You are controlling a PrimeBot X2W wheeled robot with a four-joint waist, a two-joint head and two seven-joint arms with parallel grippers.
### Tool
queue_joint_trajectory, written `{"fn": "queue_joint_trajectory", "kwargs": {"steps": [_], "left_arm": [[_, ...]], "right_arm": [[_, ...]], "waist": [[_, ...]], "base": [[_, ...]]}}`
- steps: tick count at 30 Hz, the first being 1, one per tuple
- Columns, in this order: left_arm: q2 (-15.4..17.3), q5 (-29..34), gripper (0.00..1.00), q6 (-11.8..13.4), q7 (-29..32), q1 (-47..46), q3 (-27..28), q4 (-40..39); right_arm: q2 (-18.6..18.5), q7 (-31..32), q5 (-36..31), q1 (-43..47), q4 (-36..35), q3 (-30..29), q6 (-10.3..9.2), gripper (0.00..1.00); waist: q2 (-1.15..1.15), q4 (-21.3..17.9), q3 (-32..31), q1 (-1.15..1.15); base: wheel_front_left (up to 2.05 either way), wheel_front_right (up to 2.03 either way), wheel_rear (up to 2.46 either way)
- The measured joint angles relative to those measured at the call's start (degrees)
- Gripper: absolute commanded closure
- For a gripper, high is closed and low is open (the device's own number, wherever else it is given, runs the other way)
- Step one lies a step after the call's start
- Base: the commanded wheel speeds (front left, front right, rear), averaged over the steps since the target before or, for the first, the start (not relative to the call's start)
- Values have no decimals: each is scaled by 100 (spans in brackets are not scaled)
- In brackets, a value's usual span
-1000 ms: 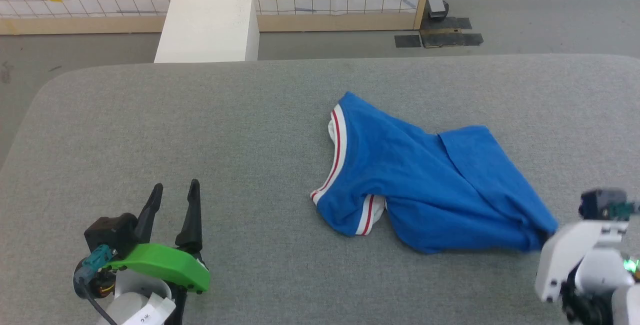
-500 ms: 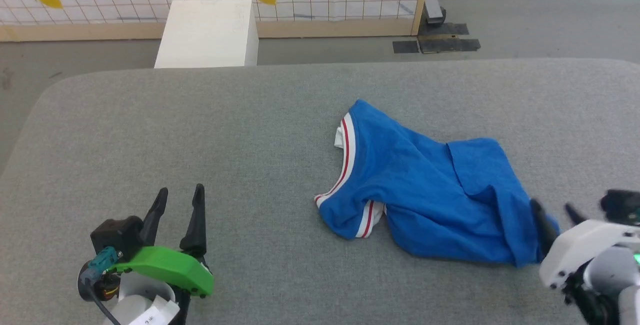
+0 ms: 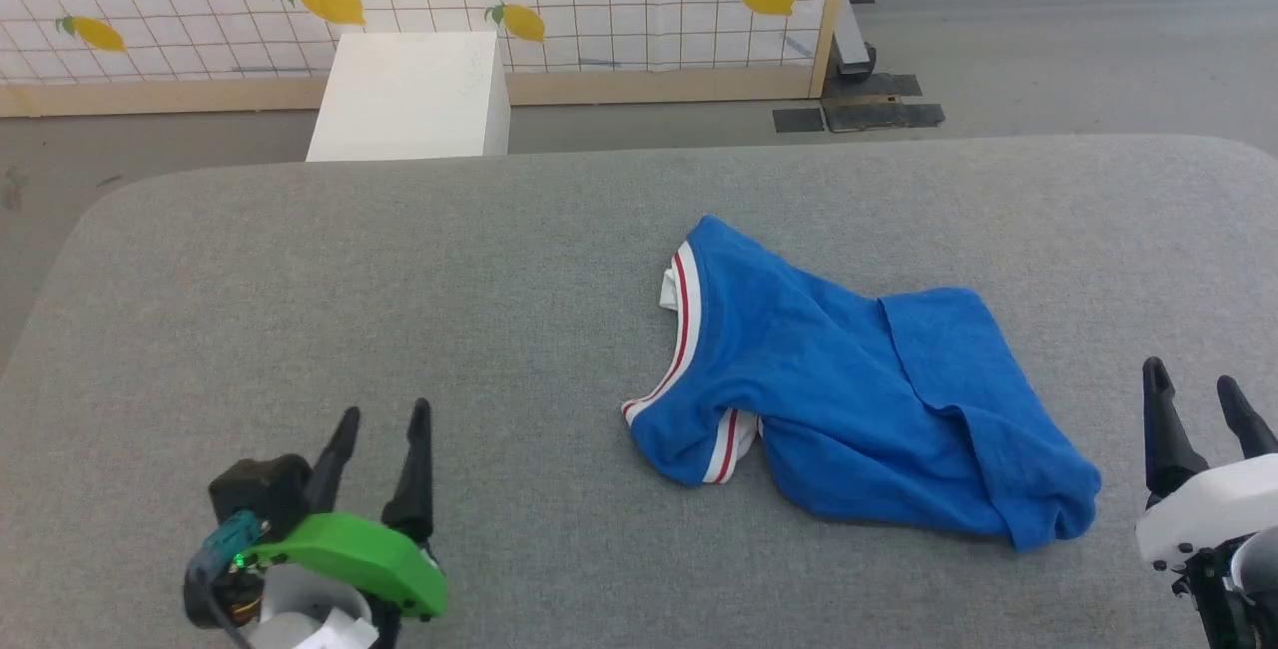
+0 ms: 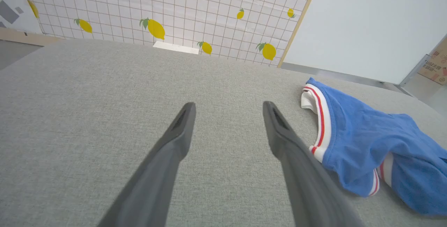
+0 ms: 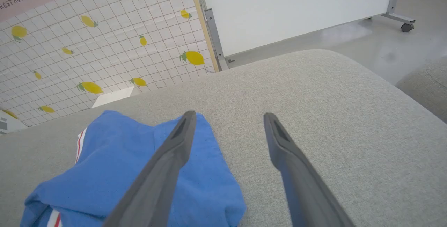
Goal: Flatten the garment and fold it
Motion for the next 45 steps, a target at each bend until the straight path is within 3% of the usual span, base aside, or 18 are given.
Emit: {"fn": "queue_joint_trajectory", "kwargs": {"steps": [6, 13, 20, 24, 29, 31, 32, 38, 45], "left_arm": [[-253, -100, 0, 4, 916, -637, -347, 174], [-651, -245, 0, -183, 3126, -2097, -1150, 929], [-764, -296, 0, -193, 5132, -2903, -1800, 1560], [-738, -129, 0, -199, 5617, -3100, -2108, 1747], [-727, -52, 0, -207, 5746, -3203, -2230, 1857], [-721, -52, 78, -207, 5720, -3214, -2215, 1885], [-721, -53, 100, -208, 5703, -3219, -2206, 1894], [-791, -292, 100, -311, 5406, -3181, -2003, 1907], [-626, -789, 100, -207, 4827, -2882, -1330, 1351]], "right_arm": [[2, 9, -29, -10, 54, 58, 0, 0], [5, 41, -55, -201, 73, 212, 0, 0], [8, 4, -65, -262, 162, 266, 0, 0], [9, -76, -42, -315, 266, 272, 0, 0], [8, -164, -33, -324, 386, 263, 0, 0], [8, -196, -33, -326, 415, 260, 0, 0], [8, -196, -33, -327, 423, 259, 0, 0], [7, -245, -34, -357, 510, 260, 0, 0], [5, -246, -62, -387, 564, 253, 0, 0]], "waist": [[0, -22, 136, 0], [0, -150, 416, 0], [0, -452, 674, 0], [0, -650, 809, 1], [0, -847, 942, 1], [0, -895, 988, 1], [0, -907, 1001, 1], [0, -809, 986, 1], [0, -536, 827, 1]], "base": [[0, 0, 0], [0, 0, 0], [0, 0, 0], [0, 0, 0], [0, 0, 0], [0, 0, 0], [0, 0, 0], [0, 0, 0], [0, 0, 0]]}}
